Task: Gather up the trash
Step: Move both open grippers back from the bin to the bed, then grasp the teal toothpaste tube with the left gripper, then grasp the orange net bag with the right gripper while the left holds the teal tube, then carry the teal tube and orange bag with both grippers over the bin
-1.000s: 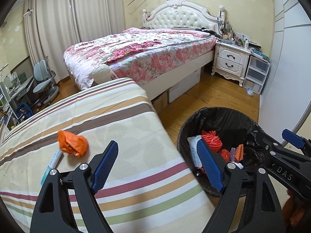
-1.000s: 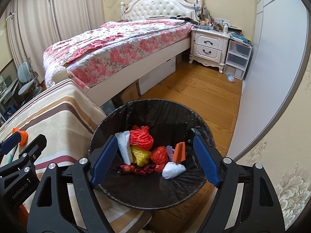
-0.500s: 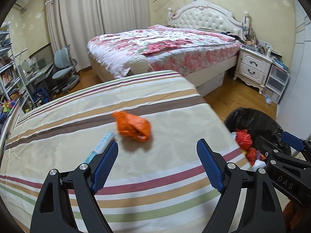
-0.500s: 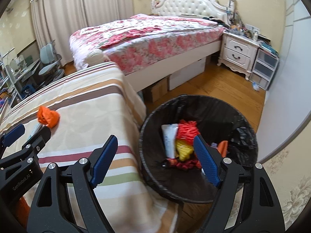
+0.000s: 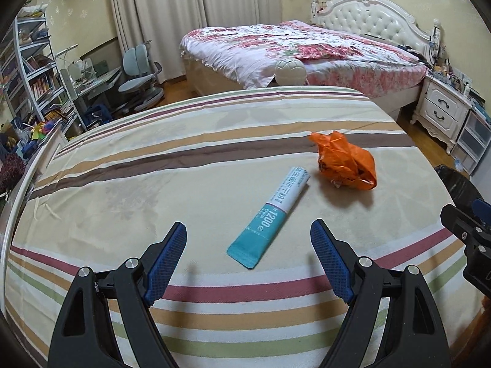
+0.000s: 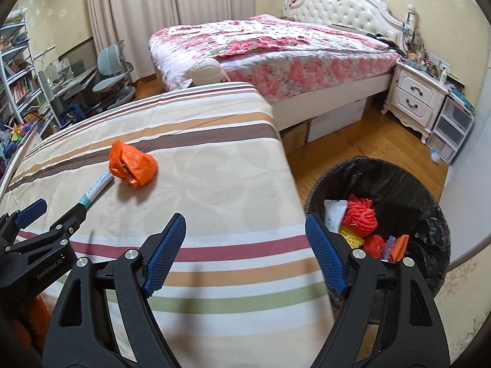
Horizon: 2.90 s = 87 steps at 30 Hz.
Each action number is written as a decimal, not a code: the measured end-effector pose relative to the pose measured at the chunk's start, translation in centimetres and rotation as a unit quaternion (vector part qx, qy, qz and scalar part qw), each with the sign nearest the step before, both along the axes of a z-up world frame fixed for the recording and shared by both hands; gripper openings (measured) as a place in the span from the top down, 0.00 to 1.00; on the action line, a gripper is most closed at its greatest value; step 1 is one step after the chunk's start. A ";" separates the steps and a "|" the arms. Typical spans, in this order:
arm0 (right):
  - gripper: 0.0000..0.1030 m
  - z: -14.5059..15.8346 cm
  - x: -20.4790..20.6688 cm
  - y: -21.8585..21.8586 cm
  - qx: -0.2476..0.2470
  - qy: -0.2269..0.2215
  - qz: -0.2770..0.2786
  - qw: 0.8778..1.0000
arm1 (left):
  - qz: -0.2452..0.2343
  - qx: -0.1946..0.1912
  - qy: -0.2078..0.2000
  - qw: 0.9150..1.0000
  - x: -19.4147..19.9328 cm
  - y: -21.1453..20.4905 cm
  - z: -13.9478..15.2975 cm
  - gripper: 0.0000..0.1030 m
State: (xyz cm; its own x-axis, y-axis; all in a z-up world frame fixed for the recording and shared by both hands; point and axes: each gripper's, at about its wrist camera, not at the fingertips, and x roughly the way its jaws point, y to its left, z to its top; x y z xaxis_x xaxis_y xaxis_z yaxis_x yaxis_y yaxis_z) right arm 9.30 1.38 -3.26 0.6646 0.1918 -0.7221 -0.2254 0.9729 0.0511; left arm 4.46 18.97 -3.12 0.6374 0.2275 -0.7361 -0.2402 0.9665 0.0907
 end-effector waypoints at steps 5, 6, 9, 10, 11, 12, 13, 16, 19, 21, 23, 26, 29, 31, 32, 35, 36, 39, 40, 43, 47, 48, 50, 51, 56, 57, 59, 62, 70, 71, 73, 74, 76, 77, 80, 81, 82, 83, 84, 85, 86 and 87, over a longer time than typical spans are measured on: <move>0.24 -0.2 0.3 1.4 -0.004 0.004 0.012 1.000 | -0.016 -0.007 0.021 1.000 1.2 0.3 -0.7 0.22; 0.24 -0.2 0.4 1.6 -0.004 0.005 0.013 1.000 | -0.022 -0.009 0.028 0.999 1.5 0.3 -0.9 0.22; 0.24 -0.2 0.5 2.1 -0.005 0.006 0.017 1.000 | -0.029 -0.020 0.037 0.999 2.1 0.7 -1.1 0.31; 0.24 -0.3 0.6 2.3 -0.005 0.007 0.018 1.000 | -0.032 -0.028 0.037 0.998 2.2 1.0 -1.1 0.36; 0.24 -0.3 0.7 2.4 -0.006 0.007 0.020 1.000 | -0.033 -0.032 0.036 0.998 2.1 1.1 -1.1 0.42; 0.24 -0.4 0.7 2.5 -0.006 0.008 0.021 1.000 | -0.035 -0.035 0.035 0.998 2.1 1.3 -1.0 0.45; 0.24 -0.4 0.8 2.6 -0.006 0.009 0.022 1.000 | -0.038 -0.036 0.033 0.998 2.1 1.3 -1.0 0.51; 0.24 -0.7 0.9 3.0 -0.007 0.011 0.026 1.000 | -0.045 -0.024 0.029 0.998 2.0 1.1 -0.9 0.69; 0.24 -0.7 1.0 3.5 -0.007 0.012 0.031 0.999 | -0.047 -0.014 0.027 0.998 1.7 1.1 -0.9 0.79; 0.24 -0.7 1.0 3.9 -0.006 0.011 0.036 0.999 | -0.044 -0.015 0.027 0.999 1.7 1.4 -0.9 0.80; 0.24 -0.6 1.0 4.4 -0.005 0.011 0.041 0.999 | -0.037 -0.016 0.026 0.999 1.6 1.9 -0.9 0.80; 0.24 -0.5 1.0 5.4 -0.003 0.010 0.054 0.998 | -0.029 -0.017 0.025 0.999 1.5 2.8 -0.8 0.80; 0.24 -0.5 1.3 6.5 -0.001 0.011 0.065 0.998 | -0.020 -0.018 0.023 0.999 1.2 3.6 -0.6 0.81; 0.24 -0.4 1.5 7.3 -0.002 0.009 0.073 0.997 | -0.014 -0.017 0.022 1.000 1.1 4.2 -0.6 0.81; 0.24 -0.4 1.7 7.7 -0.003 0.008 0.077 0.997 | -0.011 -0.017 0.022 1.000 1.1 4.4 -0.6 0.81; 0.24 -0.6 2.5 8.9 -0.003 0.010 0.086 0.996 | -0.003 -0.019 0.024 1.000 1.0 5.2 -0.7 0.81; 0.24 -0.6 2.8 9.2 -0.005 0.011 0.088 0.996 | -0.001 -0.020 0.023 1.000 0.9 5.3 -0.7 0.81; 0.24 -0.7 3.5 10.2 -0.012 0.012 0.092 0.996 | 0.003 -0.021 0.022 1.000 0.9 5.8 -0.6 0.81; 0.24 -0.7 3.7 10.5 -0.013 0.012 0.093 0.996 | 0.004 -0.023 0.023 0.999 0.9 6.0 -0.7 0.81; 0.27 -0.9 4.2 11.1 -0.016 0.017 0.096 0.995 | 0.008 -0.028 0.022 0.999 1.0 6.3 -0.7 0.81; 0.42 -1.6 4.6 11.8 -0.022 0.031 0.104 0.994 | 0.008 -0.028 0.021 0.999 1.0 6.3 -0.7 0.81; 0.47 -1.8 4.6 11.9 -0.023 0.034 0.105 0.994 | 0.008 -0.029 0.021 0.999 1.0 6.3 -0.7 0.81; 0.49 -1.9 4.4 12.0 -0.029 0.029 0.103 0.994 | 0.008 -0.031 0.021 0.999 1.0 6.3 -0.7 0.81; 0.49 -1.8 4.3 11.9 -0.029 0.029 0.102 0.994 | 0.009 -0.031 0.020 0.999 1.0 6.3 -0.7 0.81; 0.50 -1.8 3.7 11.7 -0.031 0.027 0.102 0.994 | 0.008 -0.031 0.019 0.999 1.0 6.2 -0.5 0.81; 0.50 -1.8 3.6 11.6 -0.031 0.027 0.102 0.994 | 0.007 -0.031 0.018 0.999 0.9 6.2 -0.5 0.81; 0.50 -1.8 3.2 11.4 -0.030 0.027 0.101 0.994 | 0.006 -0.031 0.016 0.999 0.7 6.1 -0.4 0.81; 0.50 -1.8 2.3 10.6 -0.027 0.026 0.097 0.995 | 0.004 -0.034 0.014 0.999 0.4 6.0 -0.3 0.81; 0.50 -1.5 0.3 8.0 -0.022 0.022 0.084 0.996 | -0.012 -0.042 0.008 0.999 -0.5 4.5 0.1 0.81; 0.50 -1.4 0.0 7.7 -0.022 0.021 0.081 0.996 | -0.014 -0.043 0.007 0.999 -0.6 4.2 0.1 0.81; 0.50 -1.3 -0.4 7.0 -0.023 0.018 0.078 0.997 | -0.018 -0.045 0.006 0.999 -0.8 3.7 0.2 0.81; 0.50 -1.2 -0.6 6.7 -0.023 0.017 0.076 0.997 | -0.021 -0.045 0.006 0.999 -0.9 3.5 0.3 0.81; 0.50 -1.0 -1.1 6.0 -0.023 0.015 0.070 0.997 | -0.026 -0.046 0.004 0.999 -1.2 3.0 0.4 0.81; 0.50 -1.0 -1.2 5.7 -0.022 0.014 0.068 0.997 | -0.029 -0.047 0.003 0.998 -1.4 2.7 0.4 0.81; 0.50 -0.8 -1.8 4.6 -0.018 0.012 0.059 0.998 | -0.039 -0.047 0.000 0.998 -1.8 1.5 0.6 0.81; 0.50 -0.7 -1.9 4.3 -0.017 0.011 0.057 0.998 | -0.042 -0.047 -0.001 0.998 -1.9 1.2 0.7 0.81; 0.50 -0.7 -2.1 4.0 -0.017 0.010 0.055 0.998 | -0.045 -0.047 -0.003 0.998 -2.0 0.9 0.8 0.81; 0.50 -0.6 -2.3 3.7 -0.016 0.009 0.052 0.998 | -0.048 -0.047 -0.004 0.998 -2.1 0.5 0.9 0.81; 0.50 -0.6 -2.4 3.4 -0.016 0.008 0.049 0.999 | -0.051 -0.047 -0.006 0.998 -2.2 0.2 1.0 0.81; 0.50 -0.5 -2.6 3.0 -0.016 0.006 0.045 0.999 | -0.053 -0.047 -0.007 0.997 -2.2 -0.1 1.1 0.81; 0.50 -0.4 -2.6 2.7 -0.016 0.006 0.043 0.999 | -0.057 -0.047 -0.009 0.997 -2.2 -0.5 1.3 0.81; 0.50 -0.4 -2.7 2.2 -0.014 0.005 0.039 0.999 | -0.061 -0.048 -0.011 0.997 -2.2 -0.8 1.4 0.81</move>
